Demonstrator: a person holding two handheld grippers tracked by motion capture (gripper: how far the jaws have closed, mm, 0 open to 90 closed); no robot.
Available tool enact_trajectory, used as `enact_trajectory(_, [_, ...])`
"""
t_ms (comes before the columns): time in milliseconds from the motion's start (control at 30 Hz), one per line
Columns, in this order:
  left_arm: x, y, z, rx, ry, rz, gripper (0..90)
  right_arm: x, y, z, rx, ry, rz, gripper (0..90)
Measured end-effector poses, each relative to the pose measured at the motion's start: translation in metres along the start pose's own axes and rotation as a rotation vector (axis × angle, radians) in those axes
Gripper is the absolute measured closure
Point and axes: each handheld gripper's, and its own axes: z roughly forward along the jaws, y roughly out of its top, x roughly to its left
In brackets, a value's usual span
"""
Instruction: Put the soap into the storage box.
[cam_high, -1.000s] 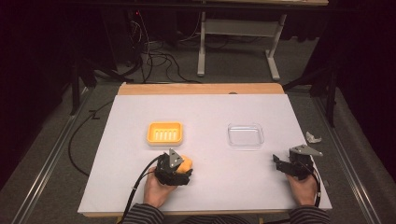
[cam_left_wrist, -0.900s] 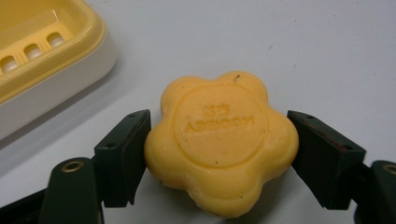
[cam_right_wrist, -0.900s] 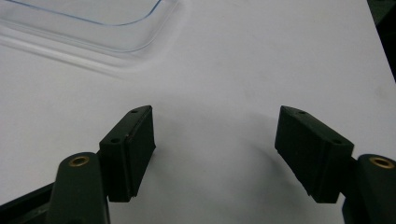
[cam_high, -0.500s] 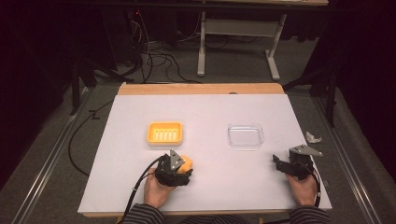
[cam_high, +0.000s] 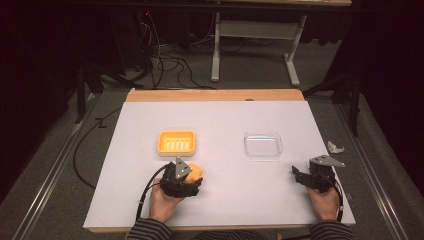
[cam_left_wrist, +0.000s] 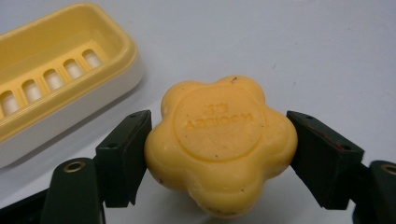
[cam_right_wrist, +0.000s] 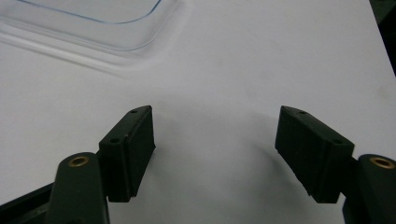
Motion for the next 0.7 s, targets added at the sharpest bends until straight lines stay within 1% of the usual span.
enact_trajectory(33, [0.000, 0.000, 0.000, 0.000, 0.000, 0.000, 26.0, 0.000, 0.000, 0.000, 0.000, 0.000, 0.000, 28.5])
enact_trajectory(67, [0.001, 0.005, -0.001, -0.004, -0.002, 0.001, 26.0, 0.000, 0.000, 0.000, 0.000, 0.002, 0.001, 28.5])
enact_trajectory(100, [0.001, 0.007, -0.001, -0.006, 0.002, -0.010, 26.0, 0.000, 0.000, 0.000, 0.000, 0.002, 0.001, 28.5])
enact_trajectory(133, [0.000, 0.010, -0.002, -0.011, 0.000, -0.013, 26.1, 0.000, 0.000, 0.000, 0.000, 0.002, 0.001, 28.5])
enact_trajectory(167, [0.000, 0.012, -0.003, -0.013, 0.000, -0.008, 26.1, 0.000, 0.000, 0.000, 0.000, 0.002, 0.001, 28.6])
enact_trajectory(233, [-0.001, 0.013, -0.003, -0.016, 0.002, -0.016, 26.1, 0.000, 0.000, 0.000, -0.001, 0.002, 0.002, 28.6])
enact_trajectory(267, [-0.003, 0.015, -0.004, -0.018, -0.001, -0.014, 26.1, 0.000, 0.000, 0.000, -0.001, 0.002, 0.002, 28.6])
enact_trajectory(300, [-0.005, 0.020, -0.005, -0.022, -0.015, -0.006, 26.1, 0.000, 0.000, 0.000, -0.001, 0.002, 0.002, 28.6])
enact_trajectory(333, [-0.007, 0.022, -0.005, -0.024, -0.014, -0.015, 26.1, -0.001, 0.000, 0.000, -0.002, 0.002, 0.001, 28.6])
enact_trajectory(433, [-0.011, 0.027, -0.004, -0.027, -0.014, -0.016, 26.1, -0.001, 0.000, 0.000, -0.006, 0.001, -0.001, 28.5])
enact_trajectory(467, [-0.011, 0.029, -0.004, -0.030, -0.018, -0.009, 26.1, -0.001, 0.000, 0.000, -0.007, 0.001, 0.000, 28.5])
enact_trajectory(533, [-0.013, 0.033, -0.003, -0.028, -0.016, -0.032, 26.1, -0.001, 0.000, 0.000, -0.006, 0.001, 0.000, 28.5])
enact_trajectory(700, [-0.014, 0.040, -0.002, -0.048, -0.016, -0.021, 26.1, -0.001, 0.000, -0.001, -0.010, -0.002, 0.001, 28.3])
